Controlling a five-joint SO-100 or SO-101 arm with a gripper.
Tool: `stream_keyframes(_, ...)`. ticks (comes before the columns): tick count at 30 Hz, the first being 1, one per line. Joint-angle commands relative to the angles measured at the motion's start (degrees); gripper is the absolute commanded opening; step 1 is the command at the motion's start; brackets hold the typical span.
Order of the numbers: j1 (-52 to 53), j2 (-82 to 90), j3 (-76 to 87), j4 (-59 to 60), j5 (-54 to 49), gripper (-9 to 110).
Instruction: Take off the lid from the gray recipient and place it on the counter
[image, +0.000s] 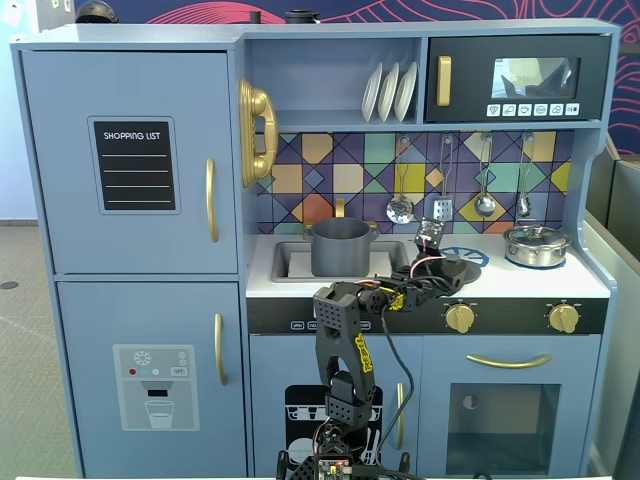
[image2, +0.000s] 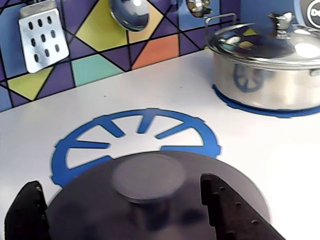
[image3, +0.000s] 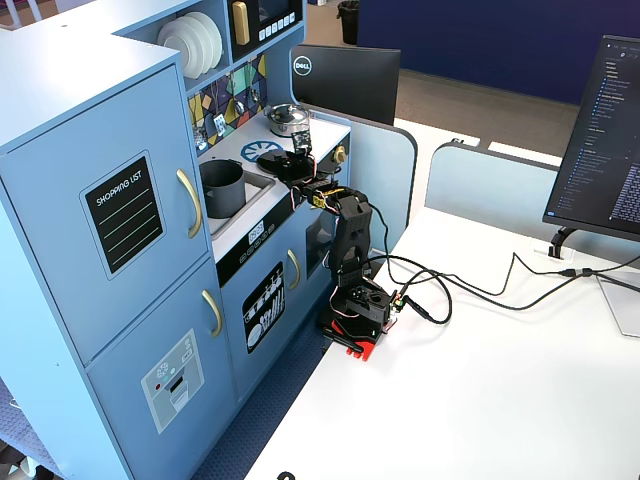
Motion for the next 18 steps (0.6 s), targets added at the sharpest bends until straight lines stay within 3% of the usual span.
stream_keyframes(1, 2.0, 5.9, 0.9, -1.5, -0.3, 36)
stream_keyframes(6, 2.3, 13.3, 2.8, 1.1, 1.5, 35)
stream_keyframes(11, -2.9, 26.0, 2.4, 12.4, 2.1, 32)
stream_keyframes(15, -6.2, 41.1, 6.7, 23.6, 1.6, 18)
stream_keyframes(18, -7.2, 54.6, 9.5, 39.1, 2.2, 4)
